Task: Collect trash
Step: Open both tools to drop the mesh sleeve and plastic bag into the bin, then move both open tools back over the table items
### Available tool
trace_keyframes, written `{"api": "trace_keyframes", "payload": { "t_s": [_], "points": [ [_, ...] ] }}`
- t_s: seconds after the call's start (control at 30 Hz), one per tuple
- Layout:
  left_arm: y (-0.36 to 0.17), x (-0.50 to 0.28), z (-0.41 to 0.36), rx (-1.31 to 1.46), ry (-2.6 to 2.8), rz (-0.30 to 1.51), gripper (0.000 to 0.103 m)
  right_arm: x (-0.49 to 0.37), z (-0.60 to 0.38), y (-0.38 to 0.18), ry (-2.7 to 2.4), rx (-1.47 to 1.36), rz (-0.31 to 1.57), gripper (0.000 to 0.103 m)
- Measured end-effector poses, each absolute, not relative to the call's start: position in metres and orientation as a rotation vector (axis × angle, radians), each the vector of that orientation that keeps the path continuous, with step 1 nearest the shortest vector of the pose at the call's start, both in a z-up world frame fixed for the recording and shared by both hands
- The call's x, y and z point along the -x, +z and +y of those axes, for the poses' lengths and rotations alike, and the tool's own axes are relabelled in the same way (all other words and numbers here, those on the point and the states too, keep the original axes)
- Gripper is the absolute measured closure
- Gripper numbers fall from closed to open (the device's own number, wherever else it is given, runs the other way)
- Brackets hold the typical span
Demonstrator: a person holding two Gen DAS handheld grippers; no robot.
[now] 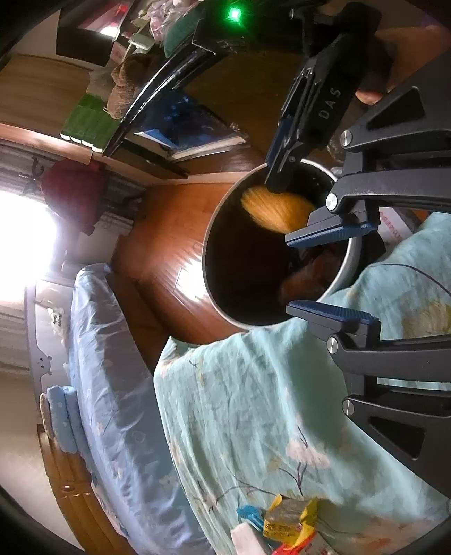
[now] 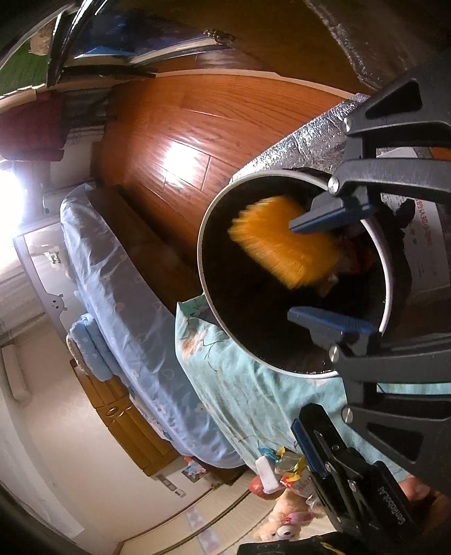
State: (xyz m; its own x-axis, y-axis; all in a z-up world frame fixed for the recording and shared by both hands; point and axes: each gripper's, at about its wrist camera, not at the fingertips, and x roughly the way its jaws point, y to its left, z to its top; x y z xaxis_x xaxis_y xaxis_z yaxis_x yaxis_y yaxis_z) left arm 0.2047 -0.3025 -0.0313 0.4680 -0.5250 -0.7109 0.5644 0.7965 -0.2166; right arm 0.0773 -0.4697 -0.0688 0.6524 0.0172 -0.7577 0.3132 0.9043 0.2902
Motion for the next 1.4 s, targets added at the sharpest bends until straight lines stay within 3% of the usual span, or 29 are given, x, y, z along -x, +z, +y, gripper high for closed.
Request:
{"api": "trace_keyframes", "payload": {
  "t_s": [0.13, 0.33, 1.4],
  "points": [
    [-0.032, -0.194, -0.284, -0.034, -0.631, 0.842, 0.059, -0.075, -0.464, -0.065, -0.162, -0.422, 0.835, 0.044],
    [-0.036, -0.181, -0.243, 0.009, -0.566, 0.836, 0.057, -0.073, -0.444, -0.059, -0.121, -0.428, 0.817, 0.032],
    [-0.030, -0.123, -0.049, 0.188, -0.151, 0.853, 0.050, -0.125, -0.258, -0.070, 0.252, -0.312, 0.910, 0.030]
  ]
}}
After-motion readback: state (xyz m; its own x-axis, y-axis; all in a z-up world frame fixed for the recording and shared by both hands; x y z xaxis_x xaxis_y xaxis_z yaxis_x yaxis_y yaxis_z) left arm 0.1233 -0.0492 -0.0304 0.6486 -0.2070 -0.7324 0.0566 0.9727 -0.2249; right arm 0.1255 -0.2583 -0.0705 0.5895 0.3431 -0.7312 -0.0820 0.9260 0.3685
